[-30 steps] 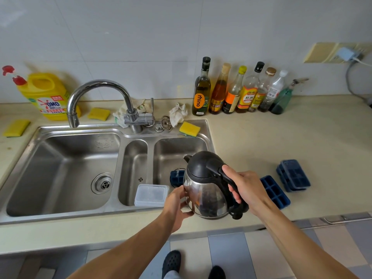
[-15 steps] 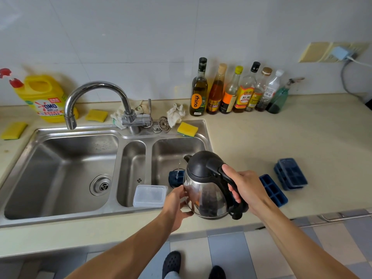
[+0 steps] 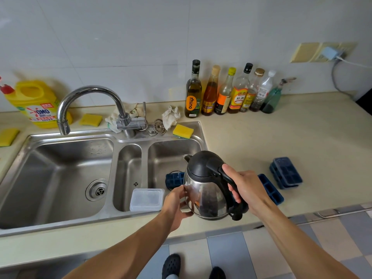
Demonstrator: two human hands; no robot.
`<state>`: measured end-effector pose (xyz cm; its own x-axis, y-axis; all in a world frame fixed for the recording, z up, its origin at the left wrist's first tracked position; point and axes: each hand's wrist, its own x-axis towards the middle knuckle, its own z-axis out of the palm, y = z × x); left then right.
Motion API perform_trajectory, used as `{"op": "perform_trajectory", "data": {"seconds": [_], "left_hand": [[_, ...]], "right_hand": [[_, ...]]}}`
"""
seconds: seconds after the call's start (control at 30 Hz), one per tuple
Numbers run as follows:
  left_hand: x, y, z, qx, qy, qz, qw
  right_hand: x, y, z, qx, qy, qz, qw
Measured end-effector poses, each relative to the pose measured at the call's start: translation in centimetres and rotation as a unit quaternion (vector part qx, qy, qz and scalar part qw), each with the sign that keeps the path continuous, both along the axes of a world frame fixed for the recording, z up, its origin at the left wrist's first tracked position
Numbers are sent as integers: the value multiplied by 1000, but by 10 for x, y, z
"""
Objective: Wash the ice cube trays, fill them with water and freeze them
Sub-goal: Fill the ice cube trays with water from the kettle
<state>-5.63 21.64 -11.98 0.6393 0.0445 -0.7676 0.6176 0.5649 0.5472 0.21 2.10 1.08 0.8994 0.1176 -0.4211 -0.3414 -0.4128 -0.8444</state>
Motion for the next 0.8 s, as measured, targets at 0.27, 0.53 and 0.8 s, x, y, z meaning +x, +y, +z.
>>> {"op": "perform_trajectory", "data": {"seconds": [0.27,0.53,0.8], "left_hand": [[2,-3,1,-2,-7,-16,1000],[4,-8,3,3,4,-15,1000],[4,-8,3,3,3,-22,1000]], "right_hand": [[-1,-5,-1,4,1,-12,1000],[-2,-9,-3,11,-1,-24,1000],[-2,-12,-4,2,-1,-21,1000]]}}
